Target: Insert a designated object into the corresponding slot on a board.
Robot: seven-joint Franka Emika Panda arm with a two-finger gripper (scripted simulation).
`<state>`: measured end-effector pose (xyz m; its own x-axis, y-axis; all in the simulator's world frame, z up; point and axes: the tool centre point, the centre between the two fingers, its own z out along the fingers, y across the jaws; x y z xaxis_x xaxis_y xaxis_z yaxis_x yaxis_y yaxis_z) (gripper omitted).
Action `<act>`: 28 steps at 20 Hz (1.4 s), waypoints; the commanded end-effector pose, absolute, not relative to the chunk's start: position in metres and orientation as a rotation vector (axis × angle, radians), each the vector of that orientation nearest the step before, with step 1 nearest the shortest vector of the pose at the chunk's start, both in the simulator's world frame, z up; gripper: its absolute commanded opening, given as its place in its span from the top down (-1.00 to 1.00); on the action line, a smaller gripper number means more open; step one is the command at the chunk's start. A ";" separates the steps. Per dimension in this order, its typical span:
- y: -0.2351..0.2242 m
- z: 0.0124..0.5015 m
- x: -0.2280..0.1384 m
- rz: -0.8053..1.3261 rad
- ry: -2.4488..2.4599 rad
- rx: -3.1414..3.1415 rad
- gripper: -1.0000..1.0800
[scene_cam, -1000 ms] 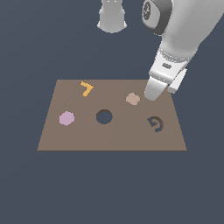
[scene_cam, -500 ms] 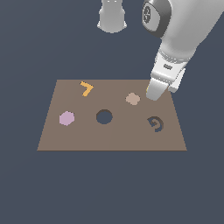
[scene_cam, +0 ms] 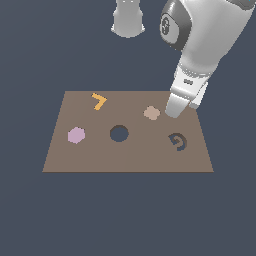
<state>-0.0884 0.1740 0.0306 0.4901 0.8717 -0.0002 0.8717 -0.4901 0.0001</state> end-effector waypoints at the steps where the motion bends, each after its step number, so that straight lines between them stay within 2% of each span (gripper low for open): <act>1: 0.174 0.030 -0.089 0.000 1.587 2.711 1.00; 16: 0.176 0.031 -0.080 0.001 1.530 2.743 1.00; 28: 0.182 0.035 -0.025 0.001 1.180 2.912 1.00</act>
<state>-0.0345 0.1823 0.0344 0.6884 0.7253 0.0002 0.7253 -0.6884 -0.0002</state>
